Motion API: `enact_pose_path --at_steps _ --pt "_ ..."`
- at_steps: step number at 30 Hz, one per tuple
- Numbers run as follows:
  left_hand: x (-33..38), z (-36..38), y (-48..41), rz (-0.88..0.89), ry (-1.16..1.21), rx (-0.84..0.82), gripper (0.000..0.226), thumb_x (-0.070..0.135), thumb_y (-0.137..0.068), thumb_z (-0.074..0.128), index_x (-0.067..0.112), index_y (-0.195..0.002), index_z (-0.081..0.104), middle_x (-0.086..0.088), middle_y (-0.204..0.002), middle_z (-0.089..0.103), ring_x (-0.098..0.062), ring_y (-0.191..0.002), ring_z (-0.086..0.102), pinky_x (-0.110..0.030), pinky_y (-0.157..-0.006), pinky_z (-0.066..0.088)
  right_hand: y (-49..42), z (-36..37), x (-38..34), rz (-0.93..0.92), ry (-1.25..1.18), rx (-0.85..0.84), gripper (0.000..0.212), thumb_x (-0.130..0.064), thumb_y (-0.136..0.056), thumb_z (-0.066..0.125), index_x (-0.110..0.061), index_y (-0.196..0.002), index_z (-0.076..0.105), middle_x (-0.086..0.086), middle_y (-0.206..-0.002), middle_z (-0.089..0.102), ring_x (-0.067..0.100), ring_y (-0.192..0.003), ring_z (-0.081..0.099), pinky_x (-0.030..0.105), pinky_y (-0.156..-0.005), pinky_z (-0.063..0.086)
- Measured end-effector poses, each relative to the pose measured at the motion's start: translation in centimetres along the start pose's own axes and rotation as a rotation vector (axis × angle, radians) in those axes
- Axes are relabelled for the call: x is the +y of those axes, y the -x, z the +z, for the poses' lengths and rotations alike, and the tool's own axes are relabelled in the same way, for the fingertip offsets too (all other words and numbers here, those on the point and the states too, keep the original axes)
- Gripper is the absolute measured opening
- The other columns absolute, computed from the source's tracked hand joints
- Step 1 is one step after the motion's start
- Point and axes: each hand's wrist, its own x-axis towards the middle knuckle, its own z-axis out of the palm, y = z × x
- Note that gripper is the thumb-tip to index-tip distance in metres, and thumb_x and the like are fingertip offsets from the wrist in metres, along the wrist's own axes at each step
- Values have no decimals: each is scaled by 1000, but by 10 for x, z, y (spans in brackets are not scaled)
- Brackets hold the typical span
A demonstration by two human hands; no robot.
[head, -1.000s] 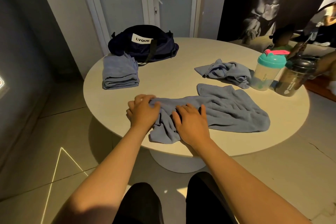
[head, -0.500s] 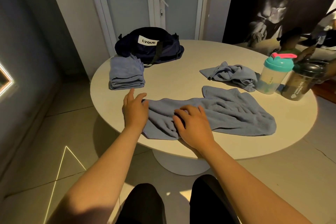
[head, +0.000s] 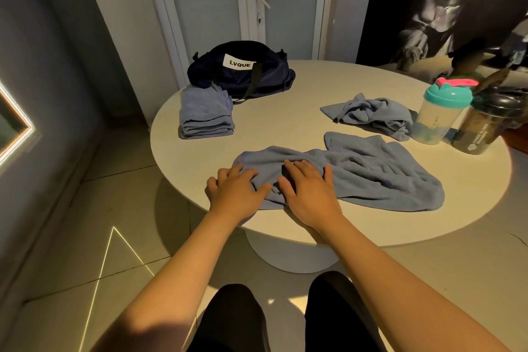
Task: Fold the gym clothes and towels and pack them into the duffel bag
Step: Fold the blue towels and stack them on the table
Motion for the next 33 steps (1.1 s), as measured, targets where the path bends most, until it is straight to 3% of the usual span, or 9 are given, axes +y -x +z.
enact_pose_path --at_steps 4,8,12,15,19,22,26,30,33 --pt "-7 -3 -13 -24 -97 10 48 53 -104 30 32 -144 47 3 -164 25 -25 -141 30 -46 -113 19 2 2 2 -130 -16 61 43 -54 -100 37 -26 -117 64 -2 -109 60 22 -109 55 49 -113 28" --pt "-23 -2 -38 -221 -81 34 59 52 -106 27 22 -157 28 -6 -169 -6 -26 -154 5 -56 -121 -2 1 3 4 -148 -3 52 45 -54 -100 40 -27 -129 61 -2 -116 58 20 -117 52 52 -121 11" --pt "-10 1 -21 -92 184 333 36 42 -103 45 35 -138 52 -1 -153 31 -29 -133 29 -50 -109 30 1 4 3 -141 37 11 49 -48 -102 39 -28 -146 46 -2 -134 57 20 -128 50 52 -123 8" --pt "5 9 -12 33 265 170 37 50 -100 44 38 -134 55 2 -146 45 -24 -132 41 -46 -113 28 -1 4 5 -94 -105 95 28 -28 -103 46 -21 -127 59 4 -113 64 28 -99 61 42 -84 50" --pt "13 9 -4 210 502 114 58 56 -92 61 47 -144 37 21 -161 8 -17 -145 24 -43 -120 24 -7 -3 15 99 -430 241 23 -22 -106 43 -19 -123 57 6 -110 65 23 -89 60 37 -69 49" --pt "14 11 -8 309 569 98 58 42 -84 76 38 -131 42 15 -145 23 -22 -128 42 -41 -107 42 -7 -9 12 181 -533 294 20 -28 -108 38 -20 -123 48 6 -97 66 20 -80 61 40 -62 48" --pt "12 14 -23 226 601 153 9 21 -97 61 25 -103 57 0 -110 53 -29 -97 58 -43 -82 52 -3 -10 11 159 -531 275 20 -32 -108 36 -19 -119 46 11 -72 60 27 -61 55 48 -52 41" --pt "10 8 -17 10 832 210 19 35 -103 43 39 -108 61 2 -101 67 -21 -92 65 -52 -81 57 -4 -4 7 76 -400 225 21 -33 -107 37 -23 -124 46 5 -101 67 26 -93 56 48 -80 47" --pt "5 2 -12 -51 945 265 26 38 -100 41 50 -116 58 10 -110 68 -16 -100 66 -50 -87 57 -2 -2 5 -55 -209 188 25 -42 -104 41 -27 -123 48 -1 -124 60 21 -109 51 51 -111 27"
